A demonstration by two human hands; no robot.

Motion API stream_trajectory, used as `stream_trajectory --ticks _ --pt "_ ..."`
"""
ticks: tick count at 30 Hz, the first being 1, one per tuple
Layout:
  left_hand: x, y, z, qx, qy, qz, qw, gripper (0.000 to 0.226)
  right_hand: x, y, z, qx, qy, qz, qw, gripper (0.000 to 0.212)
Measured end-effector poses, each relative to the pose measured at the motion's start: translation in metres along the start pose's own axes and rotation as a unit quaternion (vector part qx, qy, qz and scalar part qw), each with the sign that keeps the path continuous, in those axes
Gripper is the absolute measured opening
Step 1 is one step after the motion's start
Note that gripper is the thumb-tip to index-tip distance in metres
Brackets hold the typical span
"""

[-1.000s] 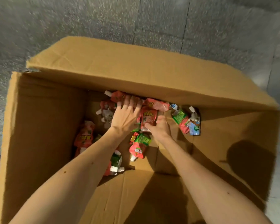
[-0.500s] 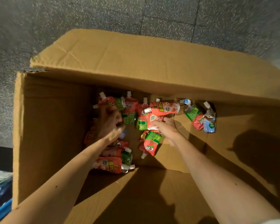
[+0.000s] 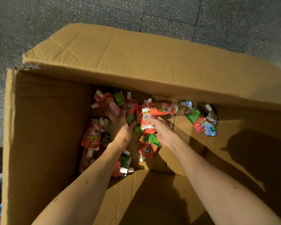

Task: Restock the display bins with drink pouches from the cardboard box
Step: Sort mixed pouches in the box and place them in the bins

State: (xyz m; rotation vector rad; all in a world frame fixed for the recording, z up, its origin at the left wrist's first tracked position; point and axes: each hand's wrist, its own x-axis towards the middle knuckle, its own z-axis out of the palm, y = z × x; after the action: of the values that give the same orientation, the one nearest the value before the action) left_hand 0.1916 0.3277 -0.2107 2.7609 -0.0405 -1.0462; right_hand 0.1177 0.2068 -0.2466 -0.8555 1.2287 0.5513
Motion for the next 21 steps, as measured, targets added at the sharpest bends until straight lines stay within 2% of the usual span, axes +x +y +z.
stream_trajectory --ticks 4,7,8,11,13,15,17,21 --pt "0.015 -0.027 0.008 -0.059 -0.009 0.041 0.997 0.045 -0.002 0.004 0.007 0.029 -0.032 -0.002 0.999 0.041" --pt "0.004 -0.033 -0.001 -0.135 -0.064 0.032 0.988 0.044 -0.009 0.005 0.021 0.014 -0.047 0.013 0.999 0.064" --pt "-0.003 -0.033 -0.007 -0.157 -0.085 0.011 0.984 0.044 -0.013 0.005 0.027 0.009 -0.050 0.020 0.999 0.059" --pt "-0.021 -0.045 -0.015 -0.200 -0.059 0.009 0.978 0.049 -0.036 0.002 0.035 0.016 -0.069 0.017 0.997 0.020" --pt "-0.042 -0.047 -0.038 -0.246 -0.050 -0.006 0.968 0.038 -0.055 -0.001 0.038 0.040 -0.078 0.012 0.996 0.021" --pt "-0.059 -0.054 -0.053 -0.293 -0.031 0.019 0.956 0.022 -0.079 -0.005 0.041 0.053 -0.087 0.003 0.995 0.027" --pt "-0.084 -0.060 -0.072 -0.333 -0.016 0.043 0.942 0.010 -0.110 -0.011 0.046 0.064 -0.107 -0.023 0.992 0.021" --pt "-0.150 -0.076 -0.112 -0.481 -0.029 0.064 0.874 0.007 -0.175 -0.013 0.057 0.077 -0.174 -0.083 0.978 0.023"
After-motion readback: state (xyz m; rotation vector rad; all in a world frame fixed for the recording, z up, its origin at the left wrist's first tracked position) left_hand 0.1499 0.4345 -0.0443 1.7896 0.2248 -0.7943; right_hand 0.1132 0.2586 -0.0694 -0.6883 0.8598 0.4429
